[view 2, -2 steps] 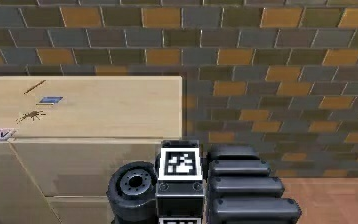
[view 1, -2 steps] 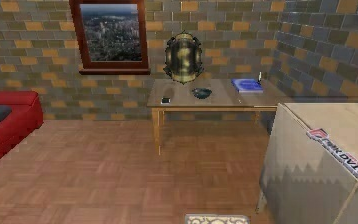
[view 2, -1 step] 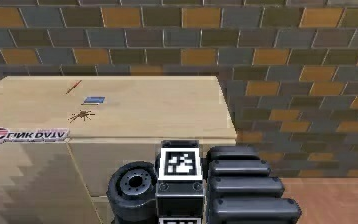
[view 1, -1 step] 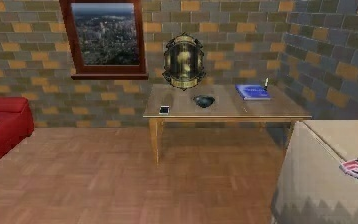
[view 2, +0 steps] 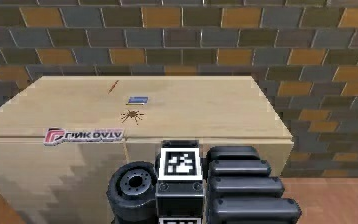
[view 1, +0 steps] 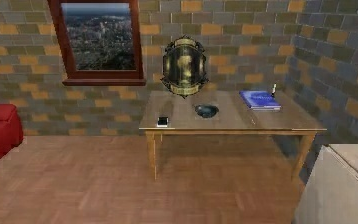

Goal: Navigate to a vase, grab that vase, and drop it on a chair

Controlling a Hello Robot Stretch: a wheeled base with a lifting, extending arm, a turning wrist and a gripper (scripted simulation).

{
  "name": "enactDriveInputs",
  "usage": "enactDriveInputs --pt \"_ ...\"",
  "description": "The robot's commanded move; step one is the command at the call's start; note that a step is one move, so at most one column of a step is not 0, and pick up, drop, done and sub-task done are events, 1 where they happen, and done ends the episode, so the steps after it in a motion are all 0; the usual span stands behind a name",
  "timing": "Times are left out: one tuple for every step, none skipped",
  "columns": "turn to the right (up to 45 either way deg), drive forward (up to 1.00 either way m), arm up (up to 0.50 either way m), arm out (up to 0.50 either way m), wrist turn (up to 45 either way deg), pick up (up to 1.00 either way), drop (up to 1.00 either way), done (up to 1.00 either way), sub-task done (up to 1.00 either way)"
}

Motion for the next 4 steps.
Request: enactDriveInputs --pt "45.0 0.0 0.0 0.0 0.0 0.0 0.0 0.0 0.0" --pt "45.0 0.0 0.0 0.0 0.0 0.0 0.0 0.0 0.0" --pt "45.0 0.0 0.0 0.0 0.0 0.0 0.0 0.0 0.0" --pt "42.0 0.0 0.0 0.0 0.0 0.0 0.0 0.0 0.0"
